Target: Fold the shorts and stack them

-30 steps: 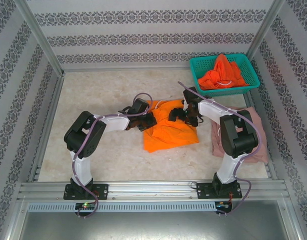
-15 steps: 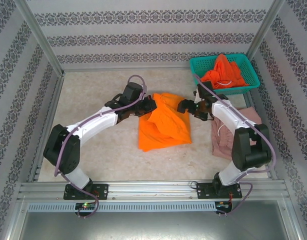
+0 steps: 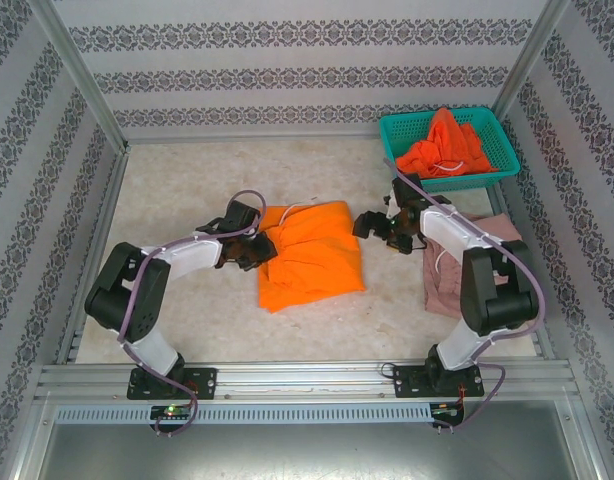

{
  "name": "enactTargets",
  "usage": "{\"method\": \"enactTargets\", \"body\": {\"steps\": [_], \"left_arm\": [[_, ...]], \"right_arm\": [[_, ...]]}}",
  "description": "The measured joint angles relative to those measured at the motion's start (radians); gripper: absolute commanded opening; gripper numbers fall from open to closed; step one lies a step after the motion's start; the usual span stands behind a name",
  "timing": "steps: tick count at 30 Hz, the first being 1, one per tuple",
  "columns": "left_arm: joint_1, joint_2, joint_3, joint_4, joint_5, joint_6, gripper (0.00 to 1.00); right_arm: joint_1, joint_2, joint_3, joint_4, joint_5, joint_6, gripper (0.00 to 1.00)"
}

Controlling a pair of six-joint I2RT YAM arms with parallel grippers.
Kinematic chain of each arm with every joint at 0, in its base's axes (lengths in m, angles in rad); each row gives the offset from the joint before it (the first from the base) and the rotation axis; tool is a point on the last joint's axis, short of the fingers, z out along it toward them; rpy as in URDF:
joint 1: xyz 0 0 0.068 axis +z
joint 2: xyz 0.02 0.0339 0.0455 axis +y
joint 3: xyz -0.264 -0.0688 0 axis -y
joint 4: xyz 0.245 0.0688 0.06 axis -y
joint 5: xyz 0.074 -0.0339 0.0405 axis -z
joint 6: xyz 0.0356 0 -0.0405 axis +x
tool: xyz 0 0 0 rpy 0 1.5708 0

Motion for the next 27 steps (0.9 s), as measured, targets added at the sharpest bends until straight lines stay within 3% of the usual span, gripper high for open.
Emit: {"method": "enactTargets", "body": {"steps": [3,7,11,14,17,22,27], "left_arm": [[0.000,-0.012,0.005,-0.003,-0.001,0.016,0.53],[0.000,-0.108,0.049,-0.038,-0.009,0.040,0.72],[-0.002,-0.214,0.093,-0.025,-0.008,0.041,0.74],[-0.011,-0.209,0.096,0.020,0.000,0.030,0.74],[-0.037,-0.131,0.075,0.082,0.018,0.006,0.73],[-0.077,0.016,0.025,0.126,0.014,-0.005,0.73],[-0.081,0.014,-0.018,0.206,0.014,-0.014,0.77]], "right_arm": [[0.002,0.051,0.000,0.016,-0.034,0.007,0.97],[0.026,0.087,0.000,0.039,-0.064,0.023,0.97],[0.066,0.128,0.013,0.067,-0.088,0.037,0.95],[0.080,0.154,0.040,0.052,-0.075,0.056,0.87],[0.091,0.179,0.063,0.032,-0.045,0.072,0.72],[0.096,0.199,0.082,0.000,0.015,0.080,0.32],[0.143,0.206,0.094,-0.002,0.105,0.045,0.01]]}}
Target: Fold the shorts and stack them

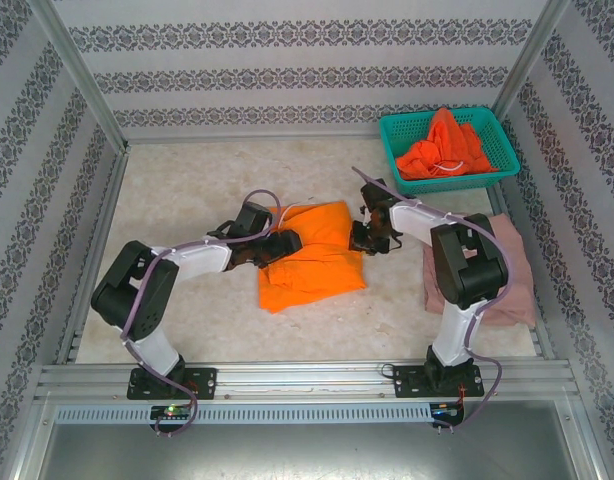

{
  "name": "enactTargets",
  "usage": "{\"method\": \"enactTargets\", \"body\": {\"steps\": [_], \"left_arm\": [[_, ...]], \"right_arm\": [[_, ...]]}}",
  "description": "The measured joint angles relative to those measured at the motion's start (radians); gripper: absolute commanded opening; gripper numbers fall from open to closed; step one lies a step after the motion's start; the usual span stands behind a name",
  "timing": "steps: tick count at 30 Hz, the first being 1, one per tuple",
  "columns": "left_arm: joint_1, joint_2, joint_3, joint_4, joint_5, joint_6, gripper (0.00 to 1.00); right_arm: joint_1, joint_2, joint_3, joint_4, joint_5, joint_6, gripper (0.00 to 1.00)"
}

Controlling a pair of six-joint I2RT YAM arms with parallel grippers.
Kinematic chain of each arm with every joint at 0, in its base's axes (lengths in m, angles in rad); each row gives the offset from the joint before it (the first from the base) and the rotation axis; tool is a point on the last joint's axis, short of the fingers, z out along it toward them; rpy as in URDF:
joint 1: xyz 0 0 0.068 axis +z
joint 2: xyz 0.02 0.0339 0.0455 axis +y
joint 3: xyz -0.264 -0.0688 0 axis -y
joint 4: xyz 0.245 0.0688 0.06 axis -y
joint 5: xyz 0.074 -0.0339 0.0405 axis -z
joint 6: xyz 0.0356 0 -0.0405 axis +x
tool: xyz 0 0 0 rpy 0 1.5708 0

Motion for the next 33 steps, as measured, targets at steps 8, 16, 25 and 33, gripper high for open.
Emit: {"method": "enactTargets", "body": {"steps": [8,16,25,33], "left_arm": [[0.000,-0.118,-0.008,0.001,-0.036,0.029,0.99],[0.000,-0.221,-0.008,0.002,-0.069,0.040,1.00],[0.000,-0.244,-0.017,0.002,-0.080,0.040,1.00],[0.000,-0.254,-0.032,0.002,-0.084,0.040,1.00]], "right_arm": [[0.014,-0.182,0.005,-0.139,0.258,-0.112,0.00],[-0.060,-0.342,0.115,-0.380,0.516,-0.278,0.00],[-0.183,-0.397,0.216,-0.563,0.693,-0.415,0.00],[-0.297,-0.512,0.283,-0.612,0.768,-0.525,0.00]]}}
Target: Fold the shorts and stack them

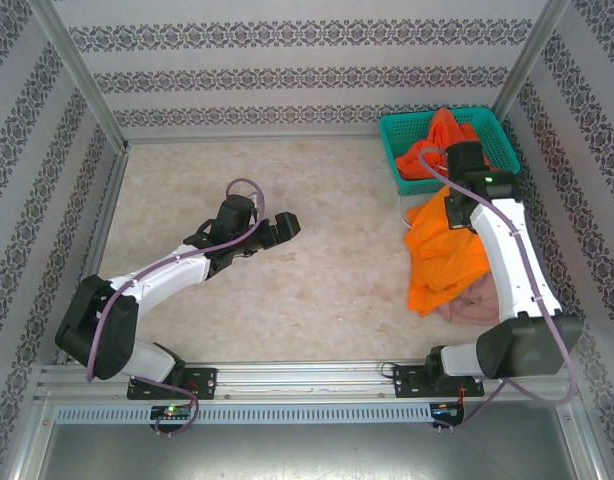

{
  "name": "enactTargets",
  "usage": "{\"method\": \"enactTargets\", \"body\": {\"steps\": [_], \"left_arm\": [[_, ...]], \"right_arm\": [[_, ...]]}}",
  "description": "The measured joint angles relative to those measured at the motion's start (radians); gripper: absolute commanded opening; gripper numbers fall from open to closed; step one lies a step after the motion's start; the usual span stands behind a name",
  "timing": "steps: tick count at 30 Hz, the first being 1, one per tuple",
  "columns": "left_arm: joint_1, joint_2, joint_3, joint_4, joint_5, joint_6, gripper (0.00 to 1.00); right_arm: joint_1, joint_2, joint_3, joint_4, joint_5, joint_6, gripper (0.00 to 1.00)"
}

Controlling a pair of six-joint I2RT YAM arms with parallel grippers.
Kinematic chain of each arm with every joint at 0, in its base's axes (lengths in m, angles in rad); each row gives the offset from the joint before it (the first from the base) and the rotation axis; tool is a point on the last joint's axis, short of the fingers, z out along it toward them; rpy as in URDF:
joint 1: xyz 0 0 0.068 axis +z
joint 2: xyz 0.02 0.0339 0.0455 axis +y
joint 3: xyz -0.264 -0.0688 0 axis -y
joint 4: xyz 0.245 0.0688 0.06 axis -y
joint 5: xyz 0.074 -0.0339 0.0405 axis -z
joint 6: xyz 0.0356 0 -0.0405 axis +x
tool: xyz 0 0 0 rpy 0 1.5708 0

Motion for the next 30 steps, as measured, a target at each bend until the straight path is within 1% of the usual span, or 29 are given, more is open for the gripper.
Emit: {"method": "enactTargets", "body": {"steps": [6,10,11,13,14,15,16,18,20,21,24,26,28,30], "left_arm": [[0.000,0.000,0.000,0.000,-0.003,0.006,1.00],[0.000,0.000,0.000,-0.001,-0.003,0.014,1.00],[0.000,0.000,0.000,-0.002,-0.003,0.015,1.00],[0.000,0.000,0.000,-0.004,-0.003,0.015,1.00],[0.000,0.000,0.000,-0.006,-0.003,0.015,1.00],[0.000,0.000,0.000,-0.008,-0.003,0.016,1.00],[0.000,0.000,0.000,-0.011,-0.003,0.016,1.00],[0.000,0.000,0.000,-0.020,-0.008,0.019,1.00],[0.000,0.000,0.002,-0.033,-0.019,0.023,1.00],[0.000,-0.001,0.002,-0.039,-0.023,0.026,1.00],[0.000,-0.012,0.008,-0.057,-0.042,0.041,1.00],[0.000,-0.023,0.014,-0.061,-0.053,0.046,1.00],[0.000,-0.031,0.023,-0.061,-0.062,0.048,1.00],[0.000,-0.037,0.031,-0.061,-0.072,0.049,1.00]], "right_arm": [[-0.078,-0.018,0.008,0.015,0.044,-0.111,0.00],[-0.137,0.005,-0.005,0.072,0.081,-0.181,0.05],[-0.149,0.015,-0.013,0.088,0.095,-0.196,0.09],[-0.173,0.043,-0.031,0.117,0.126,-0.215,0.22],[-0.188,0.062,-0.043,0.137,0.149,-0.217,0.46],[-0.202,0.079,-0.053,0.151,0.171,-0.225,0.64],[-0.218,0.099,-0.061,0.160,0.189,-0.225,0.67],[-0.247,0.141,-0.055,0.158,0.211,-0.212,0.70],[-0.262,0.187,-0.005,0.129,0.212,-0.166,0.81],[-0.262,0.203,0.034,0.117,0.197,-0.140,0.84],[-0.223,0.217,0.148,0.129,0.092,-0.060,0.91],[-0.165,0.212,0.203,0.171,-0.014,-0.005,0.97],[-0.105,0.230,0.241,0.228,-0.105,0.044,0.98],[-0.055,0.307,0.315,0.275,-0.179,0.095,0.98]]}}
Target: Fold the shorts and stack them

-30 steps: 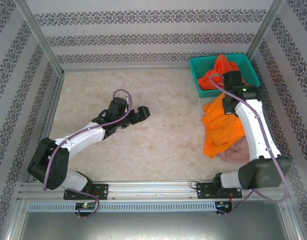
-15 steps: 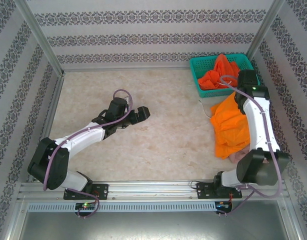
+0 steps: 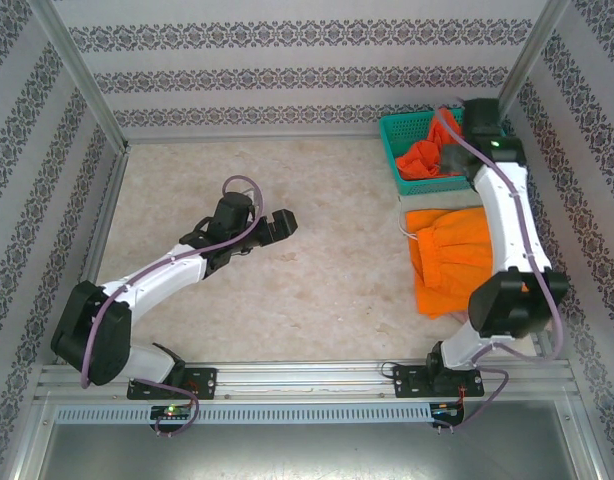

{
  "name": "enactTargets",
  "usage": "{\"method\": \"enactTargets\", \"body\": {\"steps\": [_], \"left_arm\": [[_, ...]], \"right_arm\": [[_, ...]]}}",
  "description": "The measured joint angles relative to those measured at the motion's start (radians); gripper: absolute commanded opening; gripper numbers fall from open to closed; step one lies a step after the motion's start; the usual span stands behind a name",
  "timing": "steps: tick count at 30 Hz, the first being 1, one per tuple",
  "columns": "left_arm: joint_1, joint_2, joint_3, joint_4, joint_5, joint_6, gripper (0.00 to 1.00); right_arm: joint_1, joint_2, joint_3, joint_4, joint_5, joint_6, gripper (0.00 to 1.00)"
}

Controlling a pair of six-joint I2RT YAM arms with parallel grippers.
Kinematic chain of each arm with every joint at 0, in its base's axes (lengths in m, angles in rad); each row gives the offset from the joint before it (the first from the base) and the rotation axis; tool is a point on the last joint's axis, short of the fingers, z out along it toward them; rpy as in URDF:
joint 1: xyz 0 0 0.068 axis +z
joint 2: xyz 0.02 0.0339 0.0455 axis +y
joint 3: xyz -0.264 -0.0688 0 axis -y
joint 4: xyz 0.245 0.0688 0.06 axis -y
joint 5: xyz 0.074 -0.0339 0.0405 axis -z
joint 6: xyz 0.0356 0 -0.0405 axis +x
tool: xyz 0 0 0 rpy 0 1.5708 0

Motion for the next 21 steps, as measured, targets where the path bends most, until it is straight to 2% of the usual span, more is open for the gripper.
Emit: {"method": "enactTargets", "body": {"steps": [7,8,11,14,21], "left_arm": [[0.000,-0.002,0.012,-0.022,-0.018,0.006,1.00],[0.000,-0.002,0.012,-0.026,-0.021,0.008,1.00],[0.002,-0.002,0.012,-0.031,-0.029,0.011,1.00],[0.002,-0.002,0.012,-0.033,-0.029,0.011,1.00],[0.002,-0.002,0.012,-0.033,-0.028,0.011,1.00]], "right_arm": [[0.026,0.552,0.547,-0.049,-0.084,0.106,0.97],[0.026,0.628,0.614,-0.069,-0.093,0.113,0.95],[0.026,0.779,0.718,-0.119,-0.112,0.134,0.80],[0.026,0.847,0.727,-0.158,-0.129,0.153,0.63],[0.026,0.855,0.731,-0.184,-0.180,0.198,0.08]]}}
